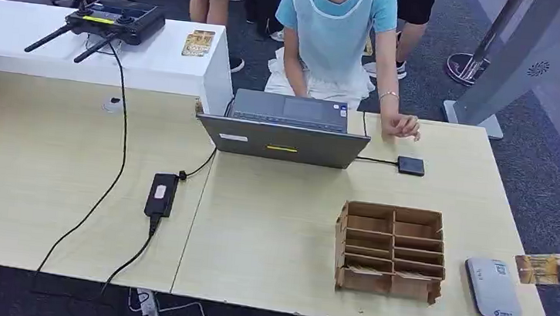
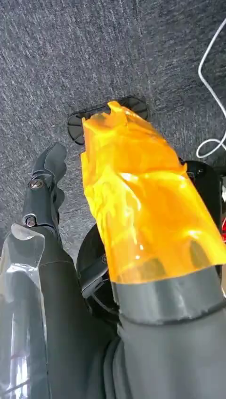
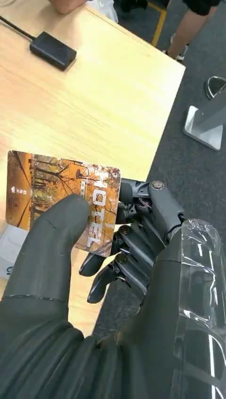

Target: Pass the card to the sensor for recognition and then transmit it.

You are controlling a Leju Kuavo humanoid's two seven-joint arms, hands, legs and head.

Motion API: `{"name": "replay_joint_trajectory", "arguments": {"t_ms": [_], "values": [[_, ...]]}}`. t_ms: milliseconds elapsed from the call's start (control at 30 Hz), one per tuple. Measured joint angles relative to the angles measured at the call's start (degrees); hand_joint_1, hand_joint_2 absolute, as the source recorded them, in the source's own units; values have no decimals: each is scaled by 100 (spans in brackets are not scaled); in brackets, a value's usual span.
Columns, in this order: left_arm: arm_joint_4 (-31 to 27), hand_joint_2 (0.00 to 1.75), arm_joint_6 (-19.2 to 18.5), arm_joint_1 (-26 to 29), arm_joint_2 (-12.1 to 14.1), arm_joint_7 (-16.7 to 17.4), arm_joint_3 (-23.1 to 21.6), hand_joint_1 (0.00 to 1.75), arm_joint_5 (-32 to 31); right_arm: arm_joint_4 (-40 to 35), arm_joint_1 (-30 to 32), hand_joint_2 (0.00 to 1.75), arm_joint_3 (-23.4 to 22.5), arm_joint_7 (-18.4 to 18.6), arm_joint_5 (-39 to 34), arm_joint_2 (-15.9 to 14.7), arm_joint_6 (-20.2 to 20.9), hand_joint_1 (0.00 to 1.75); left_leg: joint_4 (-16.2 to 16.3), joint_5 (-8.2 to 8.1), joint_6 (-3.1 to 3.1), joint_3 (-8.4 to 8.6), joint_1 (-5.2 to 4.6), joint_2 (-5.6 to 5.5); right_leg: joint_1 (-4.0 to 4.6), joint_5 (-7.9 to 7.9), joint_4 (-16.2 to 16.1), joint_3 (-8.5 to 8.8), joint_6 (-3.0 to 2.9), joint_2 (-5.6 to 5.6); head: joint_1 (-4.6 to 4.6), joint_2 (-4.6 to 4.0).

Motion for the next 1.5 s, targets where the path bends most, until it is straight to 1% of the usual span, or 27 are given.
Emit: {"name": "replay_joint_trajectory", "arguments": {"t_ms": [200,600,967,1300,1500], "values": [[0,0,0,0,15,48,-107,0,-90,208,-136,175,140,-94,139,210,-17,175,0,0,0,0,0,0,0,0,0,0,0,0,0,2],[2,0,-9,0,42,92,-291,0,-186,477,-324,175,415,-151,343,385,-59,175,0,0,0,-1,0,1,0,0,1,0,0,0,0,0],[2,0,-9,0,48,98,-319,0,-227,577,-357,175,501,-173,396,424,-120,175,0,0,0,-2,0,0,0,0,1,0,0,-1,0,0],[2,0,-15,1,72,166,-487,0,-398,671,-354,175,533,-171,481,442,-162,175,0,0,0,-1,0,0,0,0,1,0,0,-1,0,0],[42,0,-26,0,94,212,-586,0,-503,717,-352,175,542,-173,584,503,-162,175,0,0,0,-2,0,1,0,0,1,0,0,0,0,0]]}}
